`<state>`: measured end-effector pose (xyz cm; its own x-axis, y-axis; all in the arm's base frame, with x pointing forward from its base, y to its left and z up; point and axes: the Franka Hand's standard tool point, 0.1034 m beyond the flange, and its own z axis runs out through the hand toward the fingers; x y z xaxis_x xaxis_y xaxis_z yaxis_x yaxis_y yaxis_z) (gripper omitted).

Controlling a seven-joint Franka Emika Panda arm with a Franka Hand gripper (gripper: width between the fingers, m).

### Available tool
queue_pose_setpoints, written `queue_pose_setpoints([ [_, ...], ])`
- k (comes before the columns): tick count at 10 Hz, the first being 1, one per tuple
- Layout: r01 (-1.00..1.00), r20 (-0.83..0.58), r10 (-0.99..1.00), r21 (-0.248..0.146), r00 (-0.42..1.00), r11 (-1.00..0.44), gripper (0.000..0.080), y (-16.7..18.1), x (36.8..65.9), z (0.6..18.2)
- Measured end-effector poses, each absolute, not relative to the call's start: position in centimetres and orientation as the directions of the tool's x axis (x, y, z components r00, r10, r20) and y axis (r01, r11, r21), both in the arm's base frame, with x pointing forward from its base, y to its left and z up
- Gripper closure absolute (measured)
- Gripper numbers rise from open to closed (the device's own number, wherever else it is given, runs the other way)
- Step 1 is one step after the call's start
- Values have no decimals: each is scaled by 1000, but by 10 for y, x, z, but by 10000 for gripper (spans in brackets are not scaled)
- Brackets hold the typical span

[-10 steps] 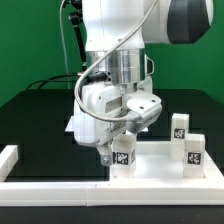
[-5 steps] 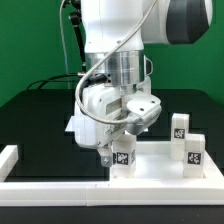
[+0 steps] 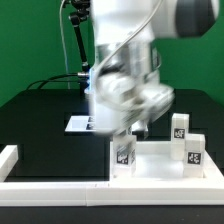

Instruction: Assemble square table

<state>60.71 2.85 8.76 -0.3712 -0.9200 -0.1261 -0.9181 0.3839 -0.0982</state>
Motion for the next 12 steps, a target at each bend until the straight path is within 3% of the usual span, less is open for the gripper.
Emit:
queue_pose_setpoints([
  [1, -908, -118, -915, -127, -386, 399, 150, 15, 607, 88],
  [5, -911, -110, -920, -142, -375, 388, 150, 13, 608, 87],
  [6, -917, -107, -921, -104, -374, 384, 150, 16, 618, 103],
  [7, -917, -124, -928, -154, -352, 368, 150, 22, 636, 120],
  [9, -918, -111, -928, -145, -354, 368, 150, 19, 628, 109],
  [11, -919, -112, -929, -146, -353, 367, 150, 19, 628, 110],
  [12, -916, -128, -927, -157, -353, 370, 150, 23, 632, 119],
])
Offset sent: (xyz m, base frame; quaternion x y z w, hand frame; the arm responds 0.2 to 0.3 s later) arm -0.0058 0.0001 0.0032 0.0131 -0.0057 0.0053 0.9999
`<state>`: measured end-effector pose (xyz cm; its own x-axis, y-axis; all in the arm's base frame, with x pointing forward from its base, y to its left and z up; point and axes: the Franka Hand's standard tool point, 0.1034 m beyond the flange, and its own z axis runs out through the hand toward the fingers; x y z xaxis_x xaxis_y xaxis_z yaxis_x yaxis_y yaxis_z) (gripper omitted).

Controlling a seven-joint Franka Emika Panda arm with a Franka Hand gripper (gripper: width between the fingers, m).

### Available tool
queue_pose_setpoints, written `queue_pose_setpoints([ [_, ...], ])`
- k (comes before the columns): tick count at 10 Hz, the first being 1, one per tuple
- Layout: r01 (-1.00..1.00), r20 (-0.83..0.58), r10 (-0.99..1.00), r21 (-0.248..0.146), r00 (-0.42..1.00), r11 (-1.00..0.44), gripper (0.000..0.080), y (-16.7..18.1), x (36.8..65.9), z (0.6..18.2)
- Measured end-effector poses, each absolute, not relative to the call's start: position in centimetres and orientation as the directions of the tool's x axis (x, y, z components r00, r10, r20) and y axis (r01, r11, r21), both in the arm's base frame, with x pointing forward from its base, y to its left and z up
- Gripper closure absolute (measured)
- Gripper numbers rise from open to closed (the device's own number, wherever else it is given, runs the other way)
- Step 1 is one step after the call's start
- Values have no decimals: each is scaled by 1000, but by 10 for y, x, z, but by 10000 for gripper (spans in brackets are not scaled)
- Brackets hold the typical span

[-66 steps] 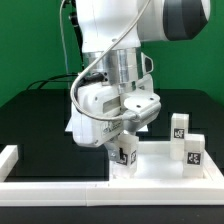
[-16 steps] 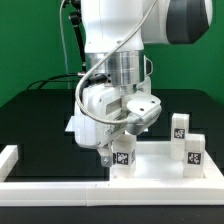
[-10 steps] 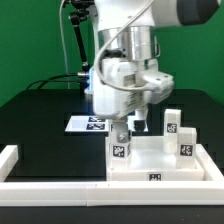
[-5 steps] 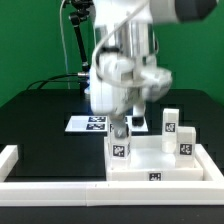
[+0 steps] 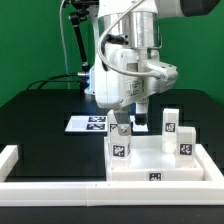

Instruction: Assemble square table

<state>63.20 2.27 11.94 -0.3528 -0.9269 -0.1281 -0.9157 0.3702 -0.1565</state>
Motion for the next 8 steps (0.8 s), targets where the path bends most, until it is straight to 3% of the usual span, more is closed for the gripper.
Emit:
queue_pose_setpoints([
  [1, -914, -152, -928, -177, -340, 364, 150, 26, 637, 137],
  [3, -914, -173, -929, -192, -327, 357, 150, 21, 640, 154],
  [8, -914, -171, -929, -190, -328, 358, 150, 19, 642, 154],
])
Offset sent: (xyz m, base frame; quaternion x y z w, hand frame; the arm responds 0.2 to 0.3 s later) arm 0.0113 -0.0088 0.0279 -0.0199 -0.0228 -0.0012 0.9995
